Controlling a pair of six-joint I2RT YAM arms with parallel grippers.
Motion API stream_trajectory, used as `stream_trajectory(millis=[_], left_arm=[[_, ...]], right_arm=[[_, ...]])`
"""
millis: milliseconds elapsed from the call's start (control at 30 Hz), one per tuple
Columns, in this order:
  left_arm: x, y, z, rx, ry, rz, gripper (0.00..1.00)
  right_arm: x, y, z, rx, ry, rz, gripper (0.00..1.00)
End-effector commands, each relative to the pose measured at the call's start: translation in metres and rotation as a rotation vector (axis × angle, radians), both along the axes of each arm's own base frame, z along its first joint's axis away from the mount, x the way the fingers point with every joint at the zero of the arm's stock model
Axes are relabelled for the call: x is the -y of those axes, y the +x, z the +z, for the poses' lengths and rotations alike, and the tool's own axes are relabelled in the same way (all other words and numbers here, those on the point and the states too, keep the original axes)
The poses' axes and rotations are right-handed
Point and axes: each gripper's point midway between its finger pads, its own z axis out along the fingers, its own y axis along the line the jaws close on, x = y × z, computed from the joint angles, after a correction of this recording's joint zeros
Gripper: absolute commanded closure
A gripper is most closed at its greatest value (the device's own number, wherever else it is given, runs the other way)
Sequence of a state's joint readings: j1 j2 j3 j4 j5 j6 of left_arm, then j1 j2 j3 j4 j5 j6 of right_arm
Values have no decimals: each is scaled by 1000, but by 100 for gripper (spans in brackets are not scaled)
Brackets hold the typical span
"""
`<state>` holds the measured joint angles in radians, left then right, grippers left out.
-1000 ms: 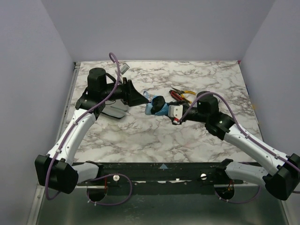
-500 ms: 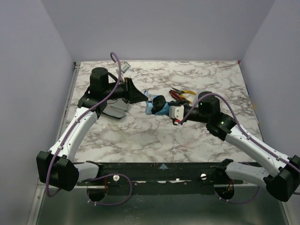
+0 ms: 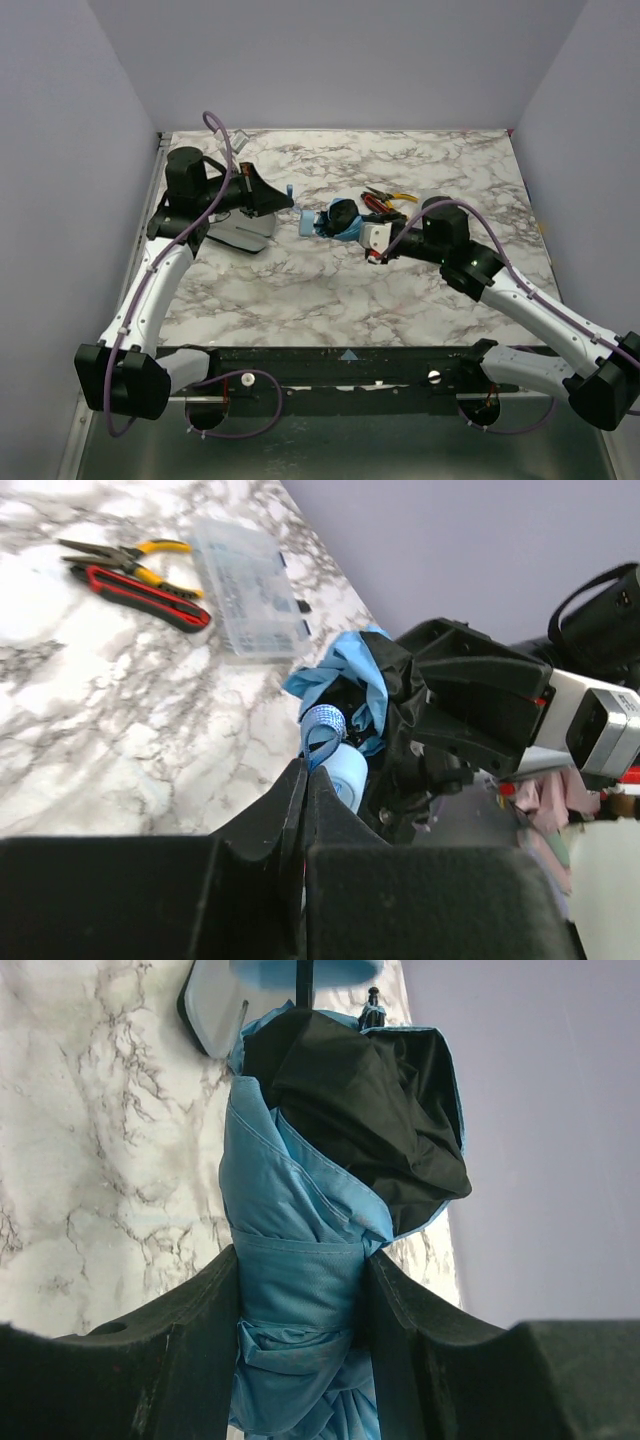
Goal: Open the umbrella
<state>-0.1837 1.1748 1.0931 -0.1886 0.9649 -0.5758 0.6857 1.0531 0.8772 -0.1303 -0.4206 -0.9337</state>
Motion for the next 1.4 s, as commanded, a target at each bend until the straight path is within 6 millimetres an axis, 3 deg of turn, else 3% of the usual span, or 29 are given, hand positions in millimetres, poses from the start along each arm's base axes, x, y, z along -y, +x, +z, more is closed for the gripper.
stream_trajectory(millis=[0, 233, 400, 500, 567, 633, 767, 967, 1167, 1367], left_arm=[[-25, 7, 15, 67, -1, 73, 100], [-49, 16, 21, 144, 72, 165, 100], [-66, 20, 16, 257, 193, 203, 100], [-76, 21, 18, 374, 325, 178, 42], [-83, 21, 20, 464, 413, 157, 19], [-84, 16, 25, 594, 475, 113, 2], [-70, -11, 29, 896, 561, -21, 1], [-24, -48, -7, 1251, 660, -281, 2], [21, -71, -36, 1405, 694, -545, 2], [50, -70, -61, 1430, 753, -677, 2]], right_arm=[[12, 3, 4, 2, -29, -65, 100], [24, 2, -27, -80, -121, -108, 100], [27, 3, -30, -102, -134, -130, 100], [22, 0, -31, -202, -138, -132, 100], [18, -3, -34, -312, -130, -146, 100], [10, -10, -38, -440, -124, -148, 100], [-7, -23, -42, -734, -64, -184, 100], [-34, -46, -22, -1063, 67, -101, 100], [-51, -65, -9, -1315, 120, 21, 100], [-57, -82, 2, -1475, 147, 102, 100]])
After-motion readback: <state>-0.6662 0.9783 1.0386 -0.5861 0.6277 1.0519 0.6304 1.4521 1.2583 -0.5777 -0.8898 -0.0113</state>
